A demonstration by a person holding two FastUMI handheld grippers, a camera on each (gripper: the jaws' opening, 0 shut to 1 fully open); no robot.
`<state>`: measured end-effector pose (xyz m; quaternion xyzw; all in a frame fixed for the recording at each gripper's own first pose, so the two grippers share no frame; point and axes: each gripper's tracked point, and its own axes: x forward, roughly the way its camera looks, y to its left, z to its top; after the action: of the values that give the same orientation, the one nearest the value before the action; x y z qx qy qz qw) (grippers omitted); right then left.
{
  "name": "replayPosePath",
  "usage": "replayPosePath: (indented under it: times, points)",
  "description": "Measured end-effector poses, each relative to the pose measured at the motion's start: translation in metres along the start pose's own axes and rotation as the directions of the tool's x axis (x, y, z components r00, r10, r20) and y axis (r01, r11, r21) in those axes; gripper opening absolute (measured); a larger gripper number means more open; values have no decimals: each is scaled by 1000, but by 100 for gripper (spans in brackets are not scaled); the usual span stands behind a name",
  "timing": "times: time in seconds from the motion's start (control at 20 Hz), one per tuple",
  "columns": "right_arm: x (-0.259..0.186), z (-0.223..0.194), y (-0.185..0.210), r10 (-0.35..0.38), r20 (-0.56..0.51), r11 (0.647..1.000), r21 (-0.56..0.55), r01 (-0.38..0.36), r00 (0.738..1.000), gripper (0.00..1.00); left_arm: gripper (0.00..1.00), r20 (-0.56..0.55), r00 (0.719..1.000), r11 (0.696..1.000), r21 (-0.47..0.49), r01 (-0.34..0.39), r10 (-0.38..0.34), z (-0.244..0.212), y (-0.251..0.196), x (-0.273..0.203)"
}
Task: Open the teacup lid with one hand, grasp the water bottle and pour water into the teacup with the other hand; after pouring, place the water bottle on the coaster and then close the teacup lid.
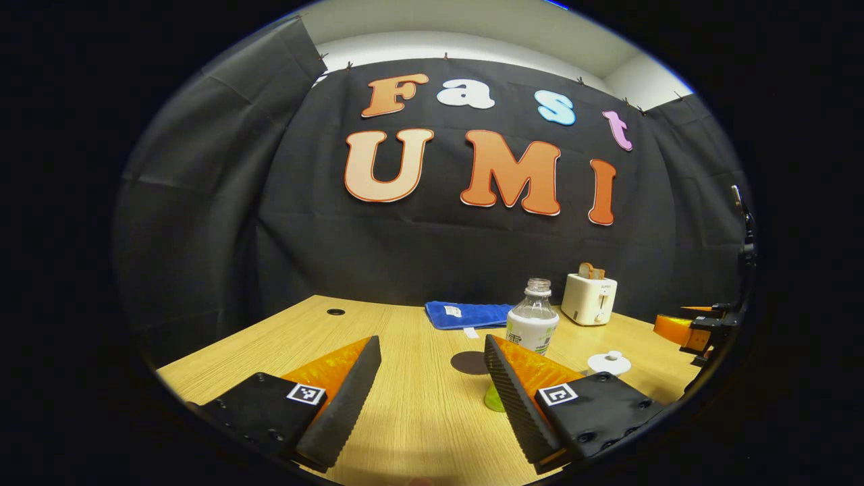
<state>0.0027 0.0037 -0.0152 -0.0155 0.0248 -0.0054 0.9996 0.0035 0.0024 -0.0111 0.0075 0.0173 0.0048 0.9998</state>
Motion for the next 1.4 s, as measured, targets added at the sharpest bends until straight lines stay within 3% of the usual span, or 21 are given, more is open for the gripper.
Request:
replayPosePath:
  times: [0.6, 0.85, 1.15, 1.25, 1.4]
  points:
    - [28, -12, 32, 83, -88, 996, -28, -86, 993, 99, 99, -11, 1000, 999, 30, -12, 12, -4, 1, 4]
    - [54, -26, 49, 140, -206, 990, 7, -142, 968, 99, 99, -12, 1000, 999, 44, -19, 19, -3, 5, 5]
    - [73, -50, 52, 135, -311, 988, -27, -150, 941, 98, 99, -28, 999, 999, 36, -23, 24, -8, 10, 9]
    - [74, -56, 57, 143, -332, 985, -40, -165, 932, 91, 99, -31, 999, 999, 34, -27, 28, -9, 13, 9]
    - [73, -60, 64, 166, -350, 980, -45, -193, 922, 71, 99, -36, 999, 999, 29, -32, 33, -11, 16, 10]
